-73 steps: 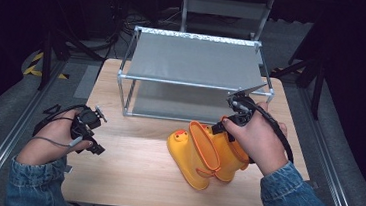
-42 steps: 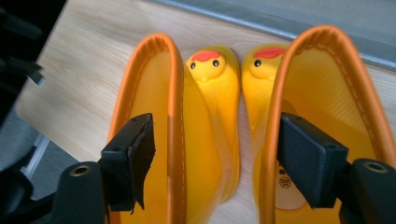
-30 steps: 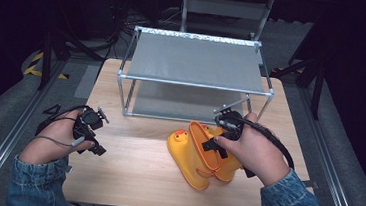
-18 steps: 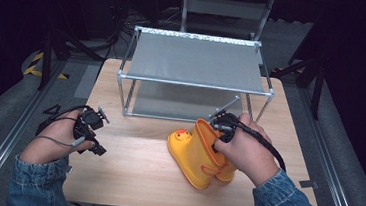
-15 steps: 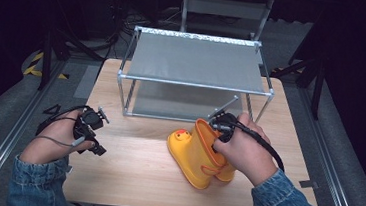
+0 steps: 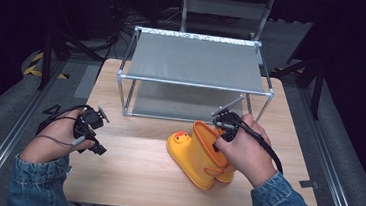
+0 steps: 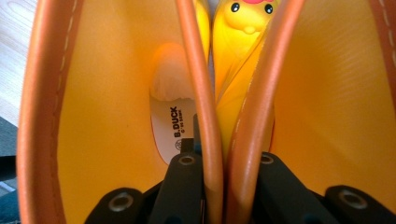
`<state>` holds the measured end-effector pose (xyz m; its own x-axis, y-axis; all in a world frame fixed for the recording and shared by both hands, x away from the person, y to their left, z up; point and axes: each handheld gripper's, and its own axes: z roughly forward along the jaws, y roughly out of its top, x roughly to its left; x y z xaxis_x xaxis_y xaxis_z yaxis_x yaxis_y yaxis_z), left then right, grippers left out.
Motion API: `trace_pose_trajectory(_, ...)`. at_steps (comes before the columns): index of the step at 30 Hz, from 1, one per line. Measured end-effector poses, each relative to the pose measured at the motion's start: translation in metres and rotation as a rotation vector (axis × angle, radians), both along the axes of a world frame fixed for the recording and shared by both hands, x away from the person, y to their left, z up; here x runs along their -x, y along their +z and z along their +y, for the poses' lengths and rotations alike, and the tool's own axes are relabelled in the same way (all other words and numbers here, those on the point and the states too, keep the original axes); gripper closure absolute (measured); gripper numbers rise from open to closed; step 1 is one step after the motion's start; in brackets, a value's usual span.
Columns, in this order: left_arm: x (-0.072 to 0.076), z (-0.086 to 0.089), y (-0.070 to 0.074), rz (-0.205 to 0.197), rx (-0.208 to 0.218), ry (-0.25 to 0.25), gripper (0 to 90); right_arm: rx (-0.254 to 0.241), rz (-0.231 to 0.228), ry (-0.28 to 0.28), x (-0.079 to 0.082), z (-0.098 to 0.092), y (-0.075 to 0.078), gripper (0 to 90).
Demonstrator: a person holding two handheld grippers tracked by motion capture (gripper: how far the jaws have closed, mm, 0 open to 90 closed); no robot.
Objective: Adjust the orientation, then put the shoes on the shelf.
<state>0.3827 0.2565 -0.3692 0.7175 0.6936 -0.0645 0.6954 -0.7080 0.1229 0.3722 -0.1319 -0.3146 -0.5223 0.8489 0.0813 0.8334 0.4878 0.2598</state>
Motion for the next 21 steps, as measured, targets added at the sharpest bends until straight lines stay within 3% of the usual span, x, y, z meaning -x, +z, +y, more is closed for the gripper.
trace_pose_trajectory(8, -0.001, -0.001, 0.0, 0.009, 0.009, 0.002, 28.2, -0.029, 0.022, -0.017, 0.0, -0.006, 0.006, 87.3)
trace_pose_trajectory(11, -0.003, -0.002, -0.001, 0.004, -0.006, -0.002, 28.2, -0.048, 0.015, -0.029, 0.002, -0.009, 0.014, 87.3)
trace_pose_trajectory(21, -0.001, 0.0, -0.001, 0.007, 0.002, 0.01, 28.2, -0.065, -0.007, -0.035, 0.001, -0.016, 0.042, 87.3)
